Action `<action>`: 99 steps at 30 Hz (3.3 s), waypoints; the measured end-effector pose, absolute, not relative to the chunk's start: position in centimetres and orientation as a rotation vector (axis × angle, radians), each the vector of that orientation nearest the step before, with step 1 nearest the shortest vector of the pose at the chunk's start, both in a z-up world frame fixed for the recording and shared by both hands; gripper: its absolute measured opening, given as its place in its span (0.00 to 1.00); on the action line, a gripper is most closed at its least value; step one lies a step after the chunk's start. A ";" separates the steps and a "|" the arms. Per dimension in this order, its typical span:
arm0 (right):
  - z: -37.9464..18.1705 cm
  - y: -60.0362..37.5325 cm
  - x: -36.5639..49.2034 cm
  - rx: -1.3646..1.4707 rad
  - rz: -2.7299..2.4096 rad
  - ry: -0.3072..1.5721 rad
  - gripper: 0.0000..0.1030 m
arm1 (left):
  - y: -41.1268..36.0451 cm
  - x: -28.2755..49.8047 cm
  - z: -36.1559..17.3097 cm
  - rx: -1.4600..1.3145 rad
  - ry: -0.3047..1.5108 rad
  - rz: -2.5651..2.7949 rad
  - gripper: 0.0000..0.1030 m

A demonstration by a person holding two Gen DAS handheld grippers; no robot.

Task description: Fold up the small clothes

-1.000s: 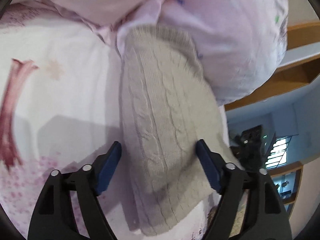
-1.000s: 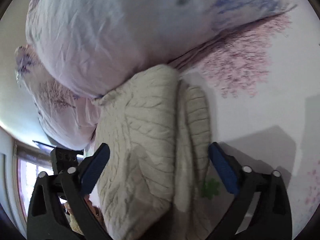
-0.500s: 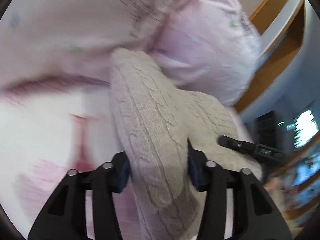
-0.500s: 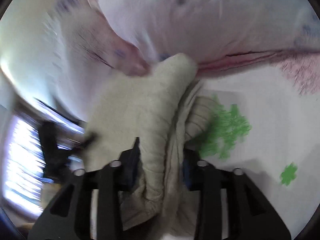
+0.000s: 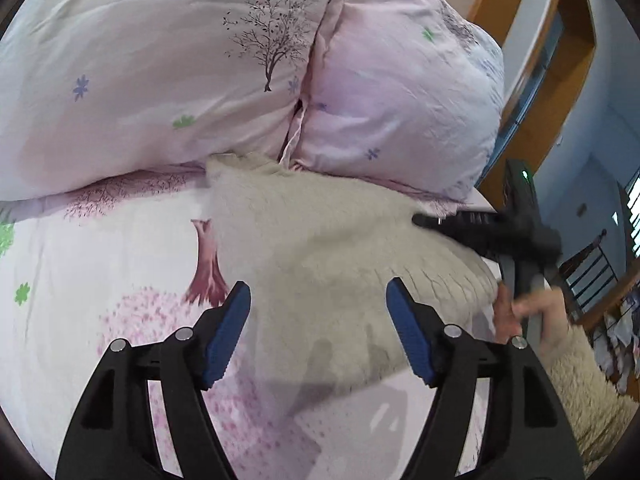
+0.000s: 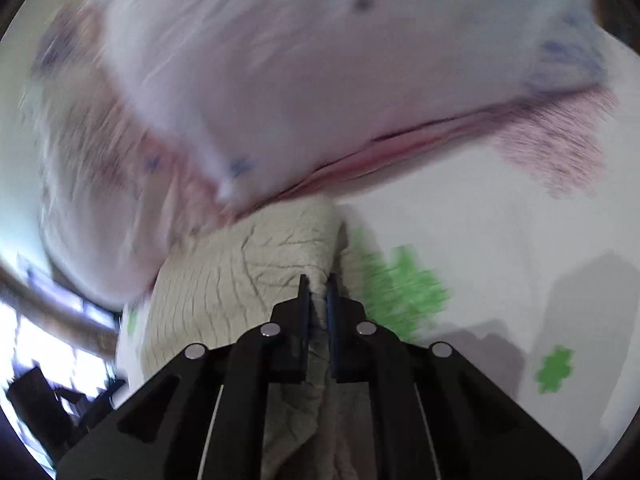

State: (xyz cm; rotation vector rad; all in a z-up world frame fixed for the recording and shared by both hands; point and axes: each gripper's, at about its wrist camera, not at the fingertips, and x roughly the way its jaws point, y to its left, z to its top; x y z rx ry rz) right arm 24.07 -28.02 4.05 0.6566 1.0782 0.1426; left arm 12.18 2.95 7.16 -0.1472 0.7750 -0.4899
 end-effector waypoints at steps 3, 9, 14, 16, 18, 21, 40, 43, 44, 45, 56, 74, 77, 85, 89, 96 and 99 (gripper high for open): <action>4.5 -28.5 22.4 0.624 0.125 1.068 0.08 | 3.6 10.5 6.9 -0.137 0.763 -0.444 0.71; 10.5 -29.0 14.9 0.460 0.080 0.881 0.91 | 3.6 7.1 5.1 -0.047 0.777 -0.284 0.96; 10.6 -26.5 10.1 0.352 0.113 0.901 0.98 | 1.6 6.7 2.7 0.085 0.871 -0.147 0.99; 9.5 -24.8 9.7 0.334 0.116 0.972 0.98 | 0.7 6.9 1.6 0.129 0.910 -0.112 0.99; 7.9 -22.7 10.2 0.283 0.138 1.047 0.98 | 0.1 7.3 0.9 0.150 0.941 -0.090 0.99; 6.2 -20.0 11.0 0.199 0.124 1.117 0.98 | -0.4 7.8 0.1 0.154 0.962 -0.076 0.99; 4.9 -16.4 10.5 -0.034 0.063 1.155 0.98 | 0.6 7.8 -0.4 0.070 0.944 -0.085 0.99; 4.9 -16.4 10.5 -0.034 0.064 1.155 0.98 | 0.5 7.8 -0.5 0.070 0.944 -0.085 0.99; 4.8 -16.4 10.5 -0.034 0.064 1.155 0.98 | 0.6 7.8 -0.4 0.070 0.944 -0.084 0.99; 4.9 -16.4 10.5 -0.034 0.064 1.155 0.98 | 0.6 7.8 -0.5 0.070 0.944 -0.085 0.99; 4.8 -16.4 10.5 -0.033 0.063 1.155 0.98 | 0.6 7.8 -0.5 0.070 0.943 -0.084 0.99; 4.8 -16.2 10.5 -0.032 0.062 1.155 0.98 | 0.6 7.8 -0.5 0.069 0.943 -0.083 0.99; 4.8 -16.2 10.5 -0.032 0.061 1.155 0.98 | 0.6 7.8 -0.5 0.069 0.943 -0.083 0.99; 4.8 -16.3 10.5 -0.033 0.061 1.155 0.98 | 0.6 7.8 -0.5 0.069 0.943 -0.083 0.99; 4.8 -16.3 10.5 -0.032 0.061 1.155 0.98 | 0.6 7.8 -0.5 0.069 0.943 -0.083 0.99; 4.8 -16.3 10.5 -0.032 0.061 1.155 0.98 | 0.6 7.8 -0.5 0.069 0.943 -0.083 0.99; 4.8 -16.3 10.6 -0.032 0.061 1.155 0.98 | 0.6 7.8 -0.5 0.069 0.943 -0.083 0.99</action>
